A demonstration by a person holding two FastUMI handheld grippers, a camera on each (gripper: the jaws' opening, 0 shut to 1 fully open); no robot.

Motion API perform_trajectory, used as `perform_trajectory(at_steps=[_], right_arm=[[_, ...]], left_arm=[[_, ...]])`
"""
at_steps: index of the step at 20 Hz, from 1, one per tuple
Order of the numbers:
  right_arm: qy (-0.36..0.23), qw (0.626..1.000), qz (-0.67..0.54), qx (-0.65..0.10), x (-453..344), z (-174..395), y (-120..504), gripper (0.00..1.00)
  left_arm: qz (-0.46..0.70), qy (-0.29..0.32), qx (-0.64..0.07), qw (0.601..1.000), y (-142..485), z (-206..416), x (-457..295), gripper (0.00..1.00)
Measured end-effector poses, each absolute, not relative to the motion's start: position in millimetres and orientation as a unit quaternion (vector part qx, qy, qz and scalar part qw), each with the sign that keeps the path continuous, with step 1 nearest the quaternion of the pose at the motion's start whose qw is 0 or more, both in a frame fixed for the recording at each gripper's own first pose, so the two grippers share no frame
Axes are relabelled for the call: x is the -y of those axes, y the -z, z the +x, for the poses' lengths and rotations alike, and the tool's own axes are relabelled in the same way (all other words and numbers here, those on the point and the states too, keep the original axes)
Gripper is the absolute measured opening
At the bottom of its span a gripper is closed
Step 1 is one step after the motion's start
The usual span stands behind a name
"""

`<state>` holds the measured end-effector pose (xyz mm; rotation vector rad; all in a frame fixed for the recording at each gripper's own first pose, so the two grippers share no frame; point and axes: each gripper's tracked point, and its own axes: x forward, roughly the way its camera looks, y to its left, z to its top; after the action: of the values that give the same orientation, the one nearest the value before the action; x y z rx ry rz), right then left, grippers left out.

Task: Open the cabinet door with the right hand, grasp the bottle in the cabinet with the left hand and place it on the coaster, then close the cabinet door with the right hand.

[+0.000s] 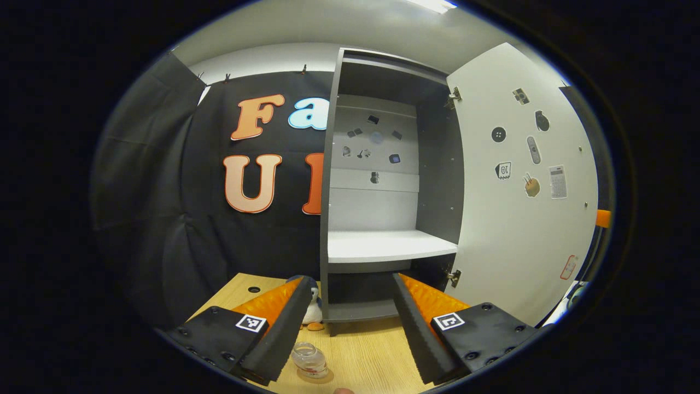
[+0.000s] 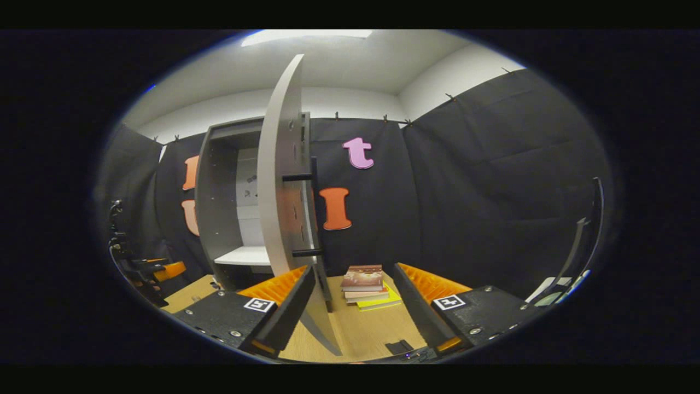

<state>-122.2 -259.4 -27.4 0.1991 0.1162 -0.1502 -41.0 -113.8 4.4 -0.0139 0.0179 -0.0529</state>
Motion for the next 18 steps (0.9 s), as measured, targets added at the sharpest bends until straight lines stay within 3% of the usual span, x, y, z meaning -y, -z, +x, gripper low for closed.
perform_trajectory(at_steps=[5, 11, 18], right_arm=[[0.06, 0.993, 0.078, -0.067, 245.1, -121.9, 27.0, 0.89], [-0.016, 0.991, 0.105, -0.083, 154.3, -104.5, 21.0, 0.89], [-0.057, 0.992, 0.074, -0.086, 87.7, -73.6, 10.4, 0.85]], left_arm=[[-0.019, 0.033, -0.008, 0.999, -5.8, -46.5, 110.7, 0.95], [-0.033, 0.043, 0.0, 0.999, -2.9, -42.5, 100.2, 0.95], [-0.037, 0.042, 0.0, 0.998, -0.5, -36.6, 65.5, 0.94]])
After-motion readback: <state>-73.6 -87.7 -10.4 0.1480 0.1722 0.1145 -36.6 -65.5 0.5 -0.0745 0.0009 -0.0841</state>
